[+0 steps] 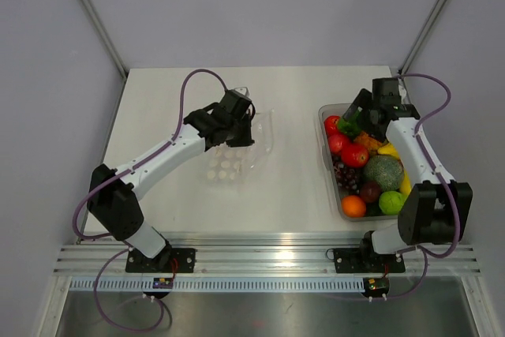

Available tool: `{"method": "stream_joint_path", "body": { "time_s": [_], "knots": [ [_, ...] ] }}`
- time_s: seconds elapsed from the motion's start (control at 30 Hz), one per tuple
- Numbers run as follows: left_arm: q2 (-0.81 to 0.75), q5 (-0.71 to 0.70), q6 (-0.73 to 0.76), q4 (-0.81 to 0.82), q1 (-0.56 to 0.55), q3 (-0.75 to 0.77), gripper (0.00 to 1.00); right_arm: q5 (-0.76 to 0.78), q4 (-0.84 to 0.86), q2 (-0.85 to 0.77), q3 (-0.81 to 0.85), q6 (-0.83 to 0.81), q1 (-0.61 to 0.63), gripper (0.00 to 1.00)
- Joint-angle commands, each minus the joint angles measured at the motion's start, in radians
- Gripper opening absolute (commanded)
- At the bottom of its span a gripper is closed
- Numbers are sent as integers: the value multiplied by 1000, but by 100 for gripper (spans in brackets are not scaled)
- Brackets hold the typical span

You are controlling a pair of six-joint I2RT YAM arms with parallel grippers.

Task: Place the food in the zip-top bag and seal the zipper
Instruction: Pick up the fake fruit from the bin.

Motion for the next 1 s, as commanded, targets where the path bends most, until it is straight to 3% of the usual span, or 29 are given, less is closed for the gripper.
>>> {"method": "stream_joint_path", "body": {
  "time_s": [0.0,0.4,0.63,0.83,0.97],
  "knots": [
    [-8,-31,18,2,3,47,0,-79,81,85,103,-22,-62,96],
    [31,-14,23,-5,3,103,0,-197,114,323,222,-68,-107,99],
    [71,-5,14,-25,-4,167,0,-243,147,347,196,-76,-109,98],
    [104,15,8,-24,-12,208,0,-253,163,335,158,-74,-109,90],
    [121,33,6,-18,-15,218,0,-251,161,320,137,-80,-109,98]
  ]
}}
